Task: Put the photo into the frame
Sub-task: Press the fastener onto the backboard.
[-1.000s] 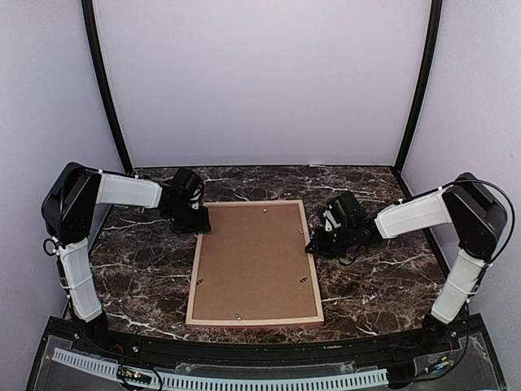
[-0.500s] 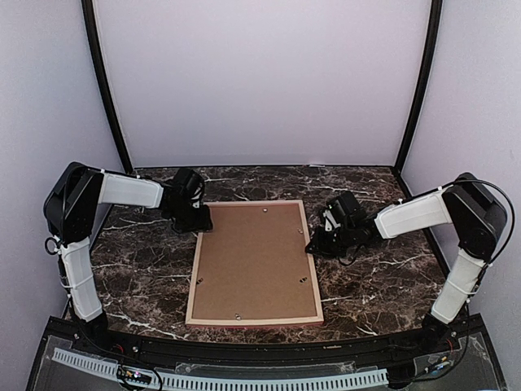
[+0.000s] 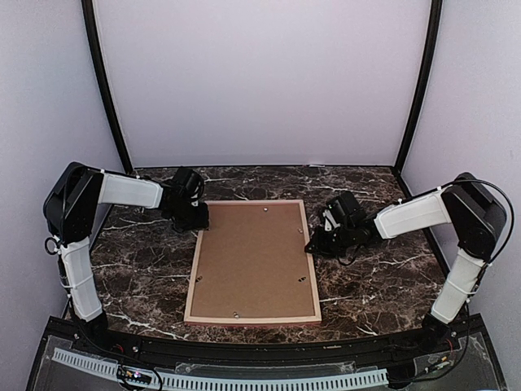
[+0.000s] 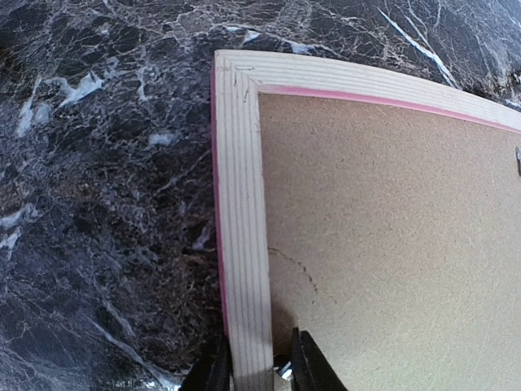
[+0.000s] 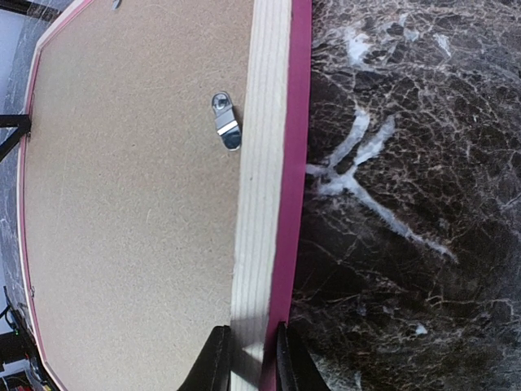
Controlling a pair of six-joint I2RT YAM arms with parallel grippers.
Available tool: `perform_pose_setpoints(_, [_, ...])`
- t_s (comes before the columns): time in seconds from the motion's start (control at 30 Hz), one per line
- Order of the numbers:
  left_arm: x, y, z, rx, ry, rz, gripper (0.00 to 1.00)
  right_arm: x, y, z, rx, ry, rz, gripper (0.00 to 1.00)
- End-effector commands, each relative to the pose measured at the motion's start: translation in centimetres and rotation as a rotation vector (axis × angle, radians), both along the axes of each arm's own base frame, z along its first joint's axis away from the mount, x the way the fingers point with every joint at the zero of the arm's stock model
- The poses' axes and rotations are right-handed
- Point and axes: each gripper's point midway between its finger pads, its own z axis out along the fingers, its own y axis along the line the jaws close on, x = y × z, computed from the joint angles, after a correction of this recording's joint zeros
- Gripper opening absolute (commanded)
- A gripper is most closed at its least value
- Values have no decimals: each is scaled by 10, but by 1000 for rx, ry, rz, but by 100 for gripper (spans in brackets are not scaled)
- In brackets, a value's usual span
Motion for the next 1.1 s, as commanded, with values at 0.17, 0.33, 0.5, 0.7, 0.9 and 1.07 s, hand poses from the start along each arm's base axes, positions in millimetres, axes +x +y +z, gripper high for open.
perform_pose_setpoints(0.17, [-27,10,-32,42,94,-11,22,-23,-5,-31,-41,98,29,16])
perform_pose_setpoints(0.33, [-30,2,-26,-22,105,-22,19,-24,-5,-32,-39,101,31,16])
perform_pose_setpoints(0.5, [-29,-6,-13,-88,98,-25,22,-25,-5,-33,-37,103,33,16])
perform_pose_setpoints(0.7, [-23,-8,0,-125,79,-14,35,-24,-5,-33,-36,103,33,16])
perform_pose_setpoints(0.9, [-15,-5,-3,-83,76,-15,48,-25,-4,-33,-33,103,36,16])
perform_pose_setpoints(1.07, [-14,-1,-12,-49,88,-16,47,-26,-5,-35,-36,105,34,16])
